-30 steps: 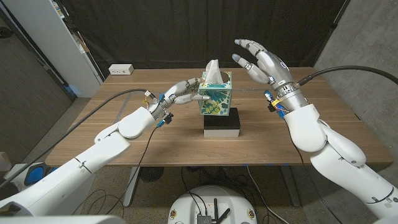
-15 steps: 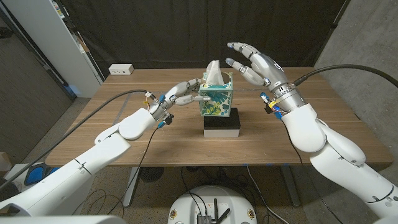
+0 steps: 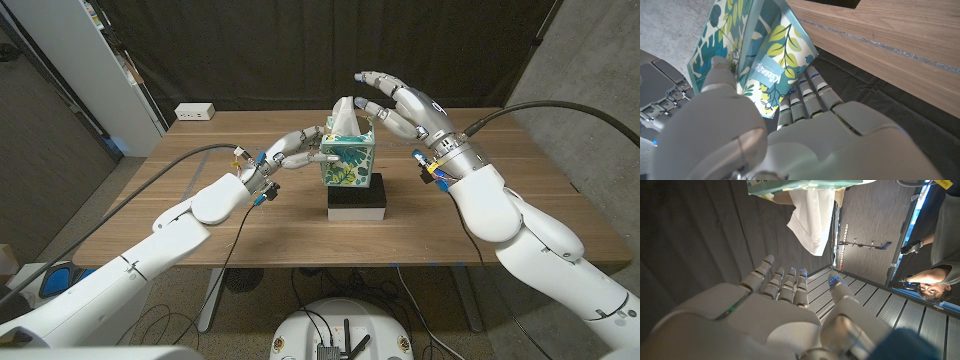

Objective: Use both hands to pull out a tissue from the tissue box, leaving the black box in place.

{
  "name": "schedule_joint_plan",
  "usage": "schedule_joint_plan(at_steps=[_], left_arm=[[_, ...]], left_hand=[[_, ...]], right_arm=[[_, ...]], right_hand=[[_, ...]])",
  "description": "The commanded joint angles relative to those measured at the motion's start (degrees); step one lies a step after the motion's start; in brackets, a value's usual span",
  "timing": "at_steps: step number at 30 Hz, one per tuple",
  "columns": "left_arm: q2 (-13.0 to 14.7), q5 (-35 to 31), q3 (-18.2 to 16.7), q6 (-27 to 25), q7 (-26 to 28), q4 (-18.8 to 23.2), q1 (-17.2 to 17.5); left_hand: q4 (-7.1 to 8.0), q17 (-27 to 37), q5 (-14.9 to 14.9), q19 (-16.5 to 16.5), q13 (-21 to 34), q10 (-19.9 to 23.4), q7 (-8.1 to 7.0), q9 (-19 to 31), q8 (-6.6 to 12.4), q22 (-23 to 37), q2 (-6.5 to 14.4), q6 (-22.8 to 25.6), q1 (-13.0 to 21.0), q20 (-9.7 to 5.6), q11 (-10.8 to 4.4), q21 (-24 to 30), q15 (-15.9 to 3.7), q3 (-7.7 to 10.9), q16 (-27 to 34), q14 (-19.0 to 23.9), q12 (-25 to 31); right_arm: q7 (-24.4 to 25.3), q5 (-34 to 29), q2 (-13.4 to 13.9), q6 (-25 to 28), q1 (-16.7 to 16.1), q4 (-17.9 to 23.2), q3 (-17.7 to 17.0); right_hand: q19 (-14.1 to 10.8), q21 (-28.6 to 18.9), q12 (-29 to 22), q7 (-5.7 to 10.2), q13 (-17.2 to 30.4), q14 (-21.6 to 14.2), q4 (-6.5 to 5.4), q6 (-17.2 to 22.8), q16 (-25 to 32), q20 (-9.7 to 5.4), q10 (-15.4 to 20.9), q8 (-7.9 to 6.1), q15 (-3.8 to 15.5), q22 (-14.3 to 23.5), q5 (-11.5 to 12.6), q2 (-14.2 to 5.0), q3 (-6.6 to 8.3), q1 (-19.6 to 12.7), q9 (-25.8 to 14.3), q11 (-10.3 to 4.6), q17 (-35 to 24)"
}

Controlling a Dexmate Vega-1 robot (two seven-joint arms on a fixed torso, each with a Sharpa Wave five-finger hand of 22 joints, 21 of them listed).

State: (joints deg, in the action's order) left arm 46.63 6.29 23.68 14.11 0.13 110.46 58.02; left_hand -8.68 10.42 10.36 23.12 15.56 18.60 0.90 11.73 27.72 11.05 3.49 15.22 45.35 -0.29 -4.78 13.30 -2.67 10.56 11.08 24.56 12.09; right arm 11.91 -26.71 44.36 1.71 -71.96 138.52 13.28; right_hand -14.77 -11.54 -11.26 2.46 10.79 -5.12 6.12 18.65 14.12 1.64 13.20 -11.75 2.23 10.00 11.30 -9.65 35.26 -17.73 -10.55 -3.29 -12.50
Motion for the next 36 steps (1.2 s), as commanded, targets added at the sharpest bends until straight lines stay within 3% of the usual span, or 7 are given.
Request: schedule_joint_plan(at_steps=[1, 8, 24, 31, 36], left_arm=[[-0.4, 0.5, 0.3, 0.3, -0.4, -1.1, -0.6], [-0.6, 0.6, 0.5, 0.8, -0.6, -1.8, -1.0], [-0.9, 0.7, 1.1, 0.6, -1.4, -2.3, -2.1], [-0.7, 0.7, 1.1, 0.2, -1.4, -1.9, -2.1], [-0.7, 0.6, 1.1, 0.2, -1.2, -1.7, -1.9]], left_hand=[[-0.10, 0.1, -0.1, -0.3, 0.2, -0.2, 0.51, 0.1, 0.09, 0.2, 0.2, 0.3, -0.6, 0.00, 0.21, -0.2, -5.80, 0.49, 0.0, -0.1, -0.1], [-0.07, 0.1, -0.2, -0.3, 0.2, -0.1, 0.57, 0.1, 0.05, 0.2, 0.1, 0.3, -0.8, -0.03, 0.25, -0.2, -5.66, 0.51, 0.0, -0.2, -0.1], [-0.06, 0.1, -0.2, -0.3, 0.2, -0.2, 0.48, 0.1, -0.01, 0.2, 0.0, 0.3, -1.0, -0.05, 0.25, -0.1, -5.70, 0.59, 0.0, -0.2, -0.1], [0.00, 0.2, -0.2, -0.3, 0.2, -0.2, 0.54, 0.1, -0.04, 0.2, 0.0, 0.3, -1.2, -0.06, 0.21, -0.1, -5.70, 0.65, 0.0, -0.2, -0.1], [0.04, 0.2, -0.2, -0.3, 0.2, -0.2, 0.50, 0.1, -0.03, 0.2, -0.1, 0.4, -1.4, -0.08, 0.10, -0.2, -5.75, 0.66, 0.0, -0.2, -0.1]], right_arm=[[-2.0, -0.8, 0.1, 1.3, 2.8, -0.5, 2.5], [-3.1, -0.9, 0.4, 3.1, 3.7, -0.2, 3.2], [-4.5, -1.4, 1.2, 6.2, 5.6, 0.1, 4.9], [-3.7, -3.4, 1.2, 7.4, 6.2, 0.1, 6.1], [-2.6, -5.1, 0.9, 7.7, 6.5, -0.2, 7.0]], right_hand=[[-0.1, 0.0, 0.3, 0.14, 0.1, 0.4, 1.12, 2.0, -0.3, -0.29, -0.2, -0.84, 3.38, 0.1, 0.3, -0.94, 0.58, -1.6, -0.3, -0.62, 0.1], [0.1, 0.1, 0.3, 0.12, 0.1, 0.8, 1.95, 6.1, -0.5, -0.33, -0.6, -1.96, 3.48, 0.2, 0.2, -0.84, 0.77, -3.0, -0.6, -0.62, 0.2], [0.5, 0.1, 0.3, 0.20, 0.1, 1.5, 2.18, 6.6, -0.8, -0.41, -1.1, -1.75, 3.62, 0.2, 0.2, -0.87, 0.75, -3.7, -0.7, -0.94, 0.1], [0.7, 0.2, 0.4, 1.08, 0.1, 1.9, 2.44, 7.4, -0.9, -1.20, -1.7, -1.86, 4.49, 0.2, 0.0, -0.91, 0.80, -4.6, -0.9, -2.12, 0.2], [-0.5, -0.3, 0.3, 1.77, 0.1, 1.7, 2.98, 8.4, -0.9, -1.51, -1.9, -2.03, 4.71, 0.2, -0.4, -0.77, 0.94, -5.9, -1.1, -3.07, 0.3]])
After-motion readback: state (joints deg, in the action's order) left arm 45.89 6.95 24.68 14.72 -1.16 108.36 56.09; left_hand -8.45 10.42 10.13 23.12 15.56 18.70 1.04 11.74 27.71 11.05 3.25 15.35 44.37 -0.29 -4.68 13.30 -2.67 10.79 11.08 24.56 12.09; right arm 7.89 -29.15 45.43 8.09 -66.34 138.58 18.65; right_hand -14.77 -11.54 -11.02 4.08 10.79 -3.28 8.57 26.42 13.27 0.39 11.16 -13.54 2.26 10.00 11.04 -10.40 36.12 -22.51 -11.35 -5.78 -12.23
